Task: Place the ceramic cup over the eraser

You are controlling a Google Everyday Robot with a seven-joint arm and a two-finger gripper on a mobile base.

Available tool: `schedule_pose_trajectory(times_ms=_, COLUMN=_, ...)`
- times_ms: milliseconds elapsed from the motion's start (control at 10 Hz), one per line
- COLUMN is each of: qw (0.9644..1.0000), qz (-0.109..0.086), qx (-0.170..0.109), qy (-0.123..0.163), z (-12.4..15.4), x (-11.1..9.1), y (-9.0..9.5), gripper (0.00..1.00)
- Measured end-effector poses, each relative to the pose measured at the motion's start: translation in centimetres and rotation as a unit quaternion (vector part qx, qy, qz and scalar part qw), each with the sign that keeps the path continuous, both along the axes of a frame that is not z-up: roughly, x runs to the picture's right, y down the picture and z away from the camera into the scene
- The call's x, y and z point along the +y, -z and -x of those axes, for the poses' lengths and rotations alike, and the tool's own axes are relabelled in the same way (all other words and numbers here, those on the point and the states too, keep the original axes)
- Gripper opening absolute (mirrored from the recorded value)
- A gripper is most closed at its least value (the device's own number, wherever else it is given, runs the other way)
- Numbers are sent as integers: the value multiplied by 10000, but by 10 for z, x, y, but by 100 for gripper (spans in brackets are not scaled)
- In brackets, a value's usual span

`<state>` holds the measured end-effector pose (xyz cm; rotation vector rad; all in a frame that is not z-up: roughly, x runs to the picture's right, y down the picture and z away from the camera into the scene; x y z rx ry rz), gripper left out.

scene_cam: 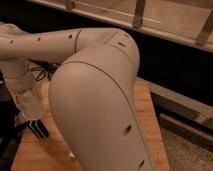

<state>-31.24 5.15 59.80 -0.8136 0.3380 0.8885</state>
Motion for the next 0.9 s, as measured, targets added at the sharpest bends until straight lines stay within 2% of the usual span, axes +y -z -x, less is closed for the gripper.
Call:
schedule_pose_trajectory(times_ms=200, qw=9999, qz=131, qx=-92, qy=-46, z=4, x=8, y=-6, gripper=3)
schedule_pose_trajectory(times_ms=500, qw=9993, qz=363, qx=-57, qy=20, z=8, x=25, y=-17, gripper=3)
schedule_pose_trajectory(times_ms=900, qw=9988, qz=494, qx=4, qy=46, z=5, x=33, y=-23, gripper=3)
